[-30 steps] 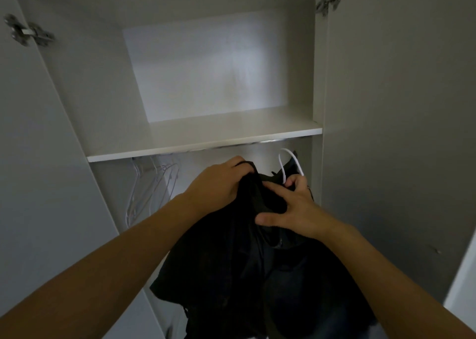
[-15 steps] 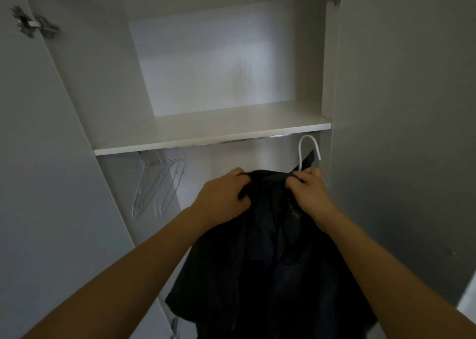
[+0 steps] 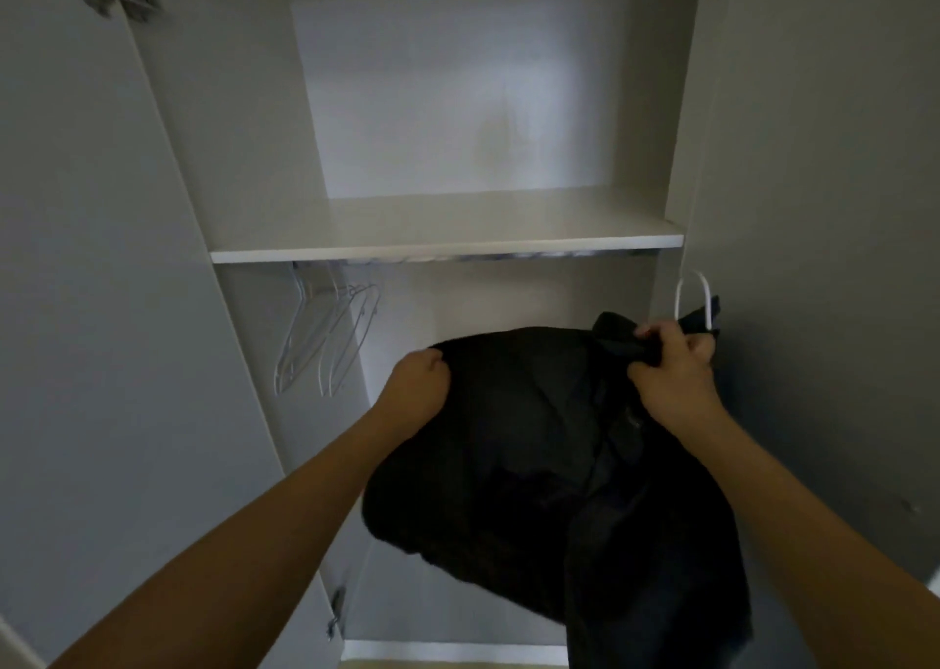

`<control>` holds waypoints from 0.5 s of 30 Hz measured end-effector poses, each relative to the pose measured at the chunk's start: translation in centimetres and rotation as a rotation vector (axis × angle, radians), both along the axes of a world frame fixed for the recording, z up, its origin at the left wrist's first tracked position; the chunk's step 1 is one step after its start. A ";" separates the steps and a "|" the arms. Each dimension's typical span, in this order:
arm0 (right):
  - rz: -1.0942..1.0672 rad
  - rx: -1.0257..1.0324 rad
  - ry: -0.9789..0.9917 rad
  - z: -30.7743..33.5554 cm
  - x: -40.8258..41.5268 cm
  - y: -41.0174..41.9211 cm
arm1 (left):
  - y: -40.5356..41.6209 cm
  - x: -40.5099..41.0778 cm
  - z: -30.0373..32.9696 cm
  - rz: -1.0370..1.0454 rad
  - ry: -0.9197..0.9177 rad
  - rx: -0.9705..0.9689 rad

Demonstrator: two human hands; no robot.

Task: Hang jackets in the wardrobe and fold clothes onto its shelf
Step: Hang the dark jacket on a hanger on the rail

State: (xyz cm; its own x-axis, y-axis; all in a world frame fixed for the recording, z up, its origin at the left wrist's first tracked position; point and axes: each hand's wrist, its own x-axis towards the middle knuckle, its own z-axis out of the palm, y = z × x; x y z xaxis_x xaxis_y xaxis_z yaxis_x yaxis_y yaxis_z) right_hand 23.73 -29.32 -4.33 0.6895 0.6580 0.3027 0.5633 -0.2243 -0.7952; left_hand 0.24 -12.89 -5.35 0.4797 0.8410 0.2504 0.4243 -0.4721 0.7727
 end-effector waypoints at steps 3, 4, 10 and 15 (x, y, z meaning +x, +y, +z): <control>0.037 -0.152 -0.091 -1.1 0.0 -0.8 | -0.4 1.0 3.2 -0.178 0.079 0.263; 0.024 -0.176 -0.099 -1.4 0.0 -0.9 | -0.5 1.3 4.3 -0.251 0.194 0.375; 0.101 -0.316 -0.107 -1.9 -0.1 -1.6 | -0.3 2.9 6.6 -0.442 0.357 0.814; 0.186 -0.420 -0.216 -1.9 -1.2 -1.6 | -0.8 3.5 6.1 -0.509 0.347 0.868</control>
